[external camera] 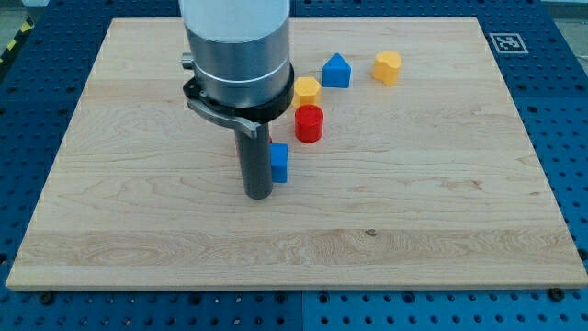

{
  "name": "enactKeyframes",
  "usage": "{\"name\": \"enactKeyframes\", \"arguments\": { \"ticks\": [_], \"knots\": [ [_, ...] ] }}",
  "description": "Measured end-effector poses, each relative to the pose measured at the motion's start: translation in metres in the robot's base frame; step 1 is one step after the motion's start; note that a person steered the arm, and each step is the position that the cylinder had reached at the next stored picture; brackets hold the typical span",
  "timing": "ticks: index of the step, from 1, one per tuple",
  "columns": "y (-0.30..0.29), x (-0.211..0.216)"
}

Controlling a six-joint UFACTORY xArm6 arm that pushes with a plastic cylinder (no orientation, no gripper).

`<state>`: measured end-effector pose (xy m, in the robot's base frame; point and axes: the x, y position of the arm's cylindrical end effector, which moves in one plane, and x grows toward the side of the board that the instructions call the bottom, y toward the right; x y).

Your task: Place the cube below the red circle

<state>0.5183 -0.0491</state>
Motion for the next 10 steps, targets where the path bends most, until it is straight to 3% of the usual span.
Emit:
{"name": "enactKeyframes", "arguments": {
  "ticks": [2, 4, 6, 10],
  "knots": [
    [-0.059, -0.003],
    [-0.065, -0.017],
    [-0.04, -0.044],
    [-0.021, -0.021]
  ]
}}
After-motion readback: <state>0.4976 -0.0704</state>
